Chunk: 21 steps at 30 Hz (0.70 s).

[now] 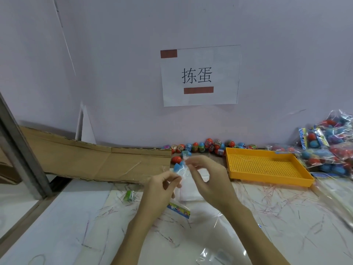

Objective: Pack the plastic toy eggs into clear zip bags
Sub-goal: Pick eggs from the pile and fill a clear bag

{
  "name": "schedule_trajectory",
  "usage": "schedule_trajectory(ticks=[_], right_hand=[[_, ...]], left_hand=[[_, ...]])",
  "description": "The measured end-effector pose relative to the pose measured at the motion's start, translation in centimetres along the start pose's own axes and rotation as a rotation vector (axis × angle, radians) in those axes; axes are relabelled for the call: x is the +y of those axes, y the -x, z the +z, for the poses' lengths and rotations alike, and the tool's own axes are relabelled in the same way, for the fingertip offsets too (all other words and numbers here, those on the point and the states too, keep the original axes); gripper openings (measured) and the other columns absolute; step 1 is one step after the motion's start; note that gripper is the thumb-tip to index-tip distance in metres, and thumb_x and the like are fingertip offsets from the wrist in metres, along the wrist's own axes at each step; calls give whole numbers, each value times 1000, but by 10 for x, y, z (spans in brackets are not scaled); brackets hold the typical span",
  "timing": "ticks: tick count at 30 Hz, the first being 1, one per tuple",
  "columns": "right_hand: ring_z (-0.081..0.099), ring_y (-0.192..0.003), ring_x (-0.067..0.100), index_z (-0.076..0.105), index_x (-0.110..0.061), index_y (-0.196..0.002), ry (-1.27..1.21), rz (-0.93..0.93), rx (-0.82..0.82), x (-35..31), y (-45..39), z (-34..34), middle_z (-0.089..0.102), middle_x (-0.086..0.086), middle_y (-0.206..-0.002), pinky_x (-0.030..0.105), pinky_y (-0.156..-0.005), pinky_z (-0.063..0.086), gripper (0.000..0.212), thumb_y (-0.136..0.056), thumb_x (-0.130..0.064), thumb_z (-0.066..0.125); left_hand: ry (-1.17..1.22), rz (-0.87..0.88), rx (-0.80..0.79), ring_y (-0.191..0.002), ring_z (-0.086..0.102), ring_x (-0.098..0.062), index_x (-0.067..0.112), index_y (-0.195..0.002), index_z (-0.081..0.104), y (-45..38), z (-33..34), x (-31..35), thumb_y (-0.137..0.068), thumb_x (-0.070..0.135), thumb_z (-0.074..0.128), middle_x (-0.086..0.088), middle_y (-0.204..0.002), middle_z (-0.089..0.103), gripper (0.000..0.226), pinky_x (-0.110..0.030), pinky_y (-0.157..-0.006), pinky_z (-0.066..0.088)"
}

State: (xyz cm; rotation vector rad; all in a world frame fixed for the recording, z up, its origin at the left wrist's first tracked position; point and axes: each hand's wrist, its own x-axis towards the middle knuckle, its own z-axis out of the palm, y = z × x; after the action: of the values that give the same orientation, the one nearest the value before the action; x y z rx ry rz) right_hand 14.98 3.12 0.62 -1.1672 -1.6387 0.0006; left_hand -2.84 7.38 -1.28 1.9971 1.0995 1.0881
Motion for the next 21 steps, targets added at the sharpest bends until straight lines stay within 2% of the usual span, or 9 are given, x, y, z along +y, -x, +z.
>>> schedule_trajectory(ticks=[3,7,10,12,14,16,18,21], right_hand=[[60,-94,1,69,-24,-118,69,76,-98,3,3,9,66,-15,-107,17,-83,52,24,-94,-23,71],[53,-92,-1,70,-27,-103,133,207,-141,9,2,8,61,-20,-98,20,-82,49,21,-88,-39,76],[55,-93,-1,72,-25,-92,129,220,-156,7,1,6,62,-20,-95,21,-84,49,16,-86,-39,78],[57,-90,-2,70,-26,-86,129,232,-161,7,0,2,64,-20,-92,16,-83,46,15,-86,-39,78],[60,-87,-4,68,-29,-85,87,281,-147,6,-1,0,66,-22,-87,8,-77,45,13,-86,-38,77],[62,-86,-6,67,-29,-86,14,341,-131,5,-1,1,67,-21,-82,6,-74,47,11,-89,-35,76],[67,-81,-2,68,-27,-90,-80,386,-135,2,-1,3,71,-16,-79,13,-72,53,9,-92,-34,72],[70,-82,3,74,-28,-98,-189,461,-212,-3,-2,2,75,-13,-83,21,-76,58,20,-91,-46,68]], left_hand=[[-32,3,-29,-64,63,-4,30,-93,74,-2,-3,-1,-97,23,70,24,-80,71,9,-14,-61,52],[-58,24,-71,-63,56,1,36,-88,71,-2,-4,-1,-96,31,70,27,-75,67,10,-12,-59,45],[-26,8,-84,-62,52,0,33,-87,73,-3,-6,-3,-96,35,69,20,-74,68,9,-13,-59,44],[-5,-12,-90,-61,52,-1,33,-90,75,-3,-8,-3,-93,39,71,16,-73,69,8,-13,-60,45],[0,-33,-76,-63,56,1,32,-90,76,-3,-10,-3,-85,49,73,17,-70,68,17,-12,-60,44],[-25,-41,-65,-64,56,-2,28,-85,75,-3,-12,-4,-79,58,70,10,-69,67,32,-16,-59,45],[-76,-26,-50,-61,50,-5,21,-81,74,-4,-12,-5,-78,61,68,4,-66,63,41,-18,-59,43],[-83,-26,3,-56,46,-5,20,-71,68,-5,-14,-6,-77,59,70,10,-58,54,40,-16,-57,40]])
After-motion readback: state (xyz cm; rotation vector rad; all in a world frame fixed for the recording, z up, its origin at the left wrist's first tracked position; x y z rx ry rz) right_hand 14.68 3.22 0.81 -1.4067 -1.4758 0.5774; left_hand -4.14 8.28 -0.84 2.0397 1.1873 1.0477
